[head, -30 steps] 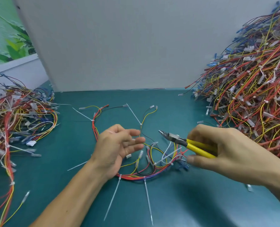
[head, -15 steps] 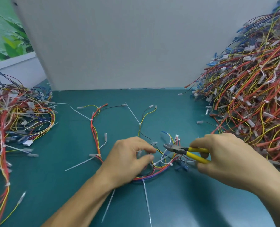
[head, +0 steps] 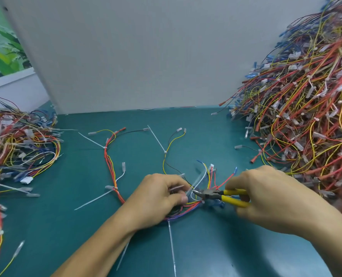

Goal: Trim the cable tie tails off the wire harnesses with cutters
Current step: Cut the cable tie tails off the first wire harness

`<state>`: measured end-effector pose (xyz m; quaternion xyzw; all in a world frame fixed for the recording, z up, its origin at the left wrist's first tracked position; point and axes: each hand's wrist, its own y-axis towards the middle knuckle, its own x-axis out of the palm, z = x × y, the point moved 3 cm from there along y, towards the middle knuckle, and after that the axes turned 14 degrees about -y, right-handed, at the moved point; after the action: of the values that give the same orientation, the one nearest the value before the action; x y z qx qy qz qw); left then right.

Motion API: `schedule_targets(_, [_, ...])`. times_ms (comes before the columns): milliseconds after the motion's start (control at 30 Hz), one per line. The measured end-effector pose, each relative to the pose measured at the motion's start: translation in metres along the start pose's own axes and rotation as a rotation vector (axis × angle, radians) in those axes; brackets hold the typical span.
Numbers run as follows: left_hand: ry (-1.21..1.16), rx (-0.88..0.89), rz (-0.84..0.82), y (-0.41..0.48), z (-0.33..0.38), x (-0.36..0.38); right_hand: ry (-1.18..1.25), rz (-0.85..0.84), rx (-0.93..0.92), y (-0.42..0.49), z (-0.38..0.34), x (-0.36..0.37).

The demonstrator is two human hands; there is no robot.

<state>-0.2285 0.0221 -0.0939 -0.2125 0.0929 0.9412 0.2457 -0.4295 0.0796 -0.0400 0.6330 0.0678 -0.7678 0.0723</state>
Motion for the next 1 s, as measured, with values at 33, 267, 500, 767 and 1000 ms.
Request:
schedule_targets(33, [-0.051,-0.022,-0.004,0.0,-0.001,-0.002,0.004,0.006,0.002,0.0,0.0,0.0])
schedule_targets(267, [-0.473,-0.106,-0.002,0.0,-0.005,-0.009,0.052,0.047,0.019,-0.002,-0.012,0.0])
schedule_targets(500, [-0.544,-0.109,0.008,0.002,-0.008,-0.008,0.004,0.026,0.064,-0.001,-0.035,0.011])
schedule_targets(767, [-0.539,-0.113,0.014,0.002,-0.009,-0.009,0.014,0.002,0.105,-0.001,-0.039,0.013])
schedule_targets(1000, [-0.558,-0.119,0.013,0.002,-0.012,-0.009,0.02,-0.036,0.12,-0.002,-0.037,0.012])
